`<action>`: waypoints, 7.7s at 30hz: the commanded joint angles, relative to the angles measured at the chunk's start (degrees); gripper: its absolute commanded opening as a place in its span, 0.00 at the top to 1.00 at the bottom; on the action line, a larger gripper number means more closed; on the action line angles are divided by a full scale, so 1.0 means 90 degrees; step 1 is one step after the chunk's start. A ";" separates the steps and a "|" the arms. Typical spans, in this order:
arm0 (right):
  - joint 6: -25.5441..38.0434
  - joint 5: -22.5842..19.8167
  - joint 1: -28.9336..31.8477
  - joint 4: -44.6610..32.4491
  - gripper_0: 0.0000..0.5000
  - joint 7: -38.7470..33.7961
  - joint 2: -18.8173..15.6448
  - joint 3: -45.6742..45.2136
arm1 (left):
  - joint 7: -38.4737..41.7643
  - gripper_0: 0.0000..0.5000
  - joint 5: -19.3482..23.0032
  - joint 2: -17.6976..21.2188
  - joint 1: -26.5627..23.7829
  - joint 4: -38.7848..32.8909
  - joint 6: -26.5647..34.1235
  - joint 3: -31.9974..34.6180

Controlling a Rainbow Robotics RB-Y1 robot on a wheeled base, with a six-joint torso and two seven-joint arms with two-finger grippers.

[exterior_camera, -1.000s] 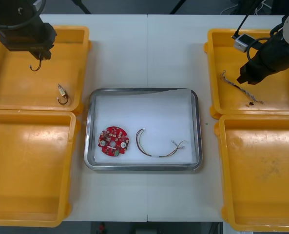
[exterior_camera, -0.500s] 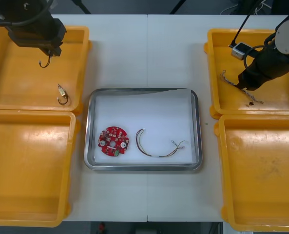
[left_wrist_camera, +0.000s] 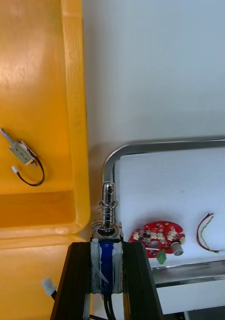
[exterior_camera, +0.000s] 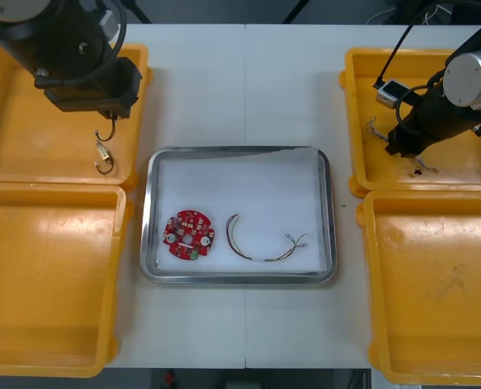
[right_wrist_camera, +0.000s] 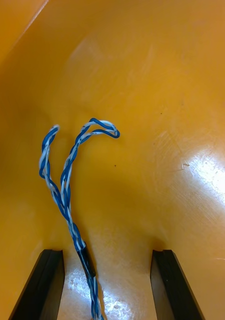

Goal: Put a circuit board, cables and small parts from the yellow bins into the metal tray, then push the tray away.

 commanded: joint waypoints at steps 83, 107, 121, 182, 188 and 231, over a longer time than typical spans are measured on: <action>0.4316 0.0651 0.0682 -0.3420 1.00 -0.1571 -0.0596 -0.3530 | 0.0539 0.32 -0.3938 -0.2400 0.1257 0.0362 -0.1065 -0.2066; 0.4316 0.1178 0.0868 -0.4016 1.00 -0.2314 -0.0195 -0.3530 | 0.0578 0.00 -0.2161 -0.1423 0.0554 -0.1582 0.0624 -0.0972; 0.4316 0.0944 0.0868 -0.4133 1.00 -0.2216 -0.0185 -0.3491 | 0.0734 0.00 0.0134 0.0051 -0.0608 -0.0752 0.1054 -0.0044; 0.0742 0.0153 -0.1105 -0.4338 1.00 -0.0009 0.0654 0.2036 | 0.0803 0.00 -0.1907 -0.0603 0.0993 0.2442 -0.2071 0.0220; 0.0507 0.0075 -0.1144 -0.3810 1.00 0.0694 0.0918 0.2046 | 0.0793 0.00 -0.1995 -0.0662 0.1179 0.2442 -0.2227 0.0220; 0.2353 -0.0062 -0.1144 -0.4543 0.00 -0.3437 0.0381 0.0903 | 0.0803 0.45 -0.2024 -0.0808 0.1267 0.2920 -0.3214 -0.0718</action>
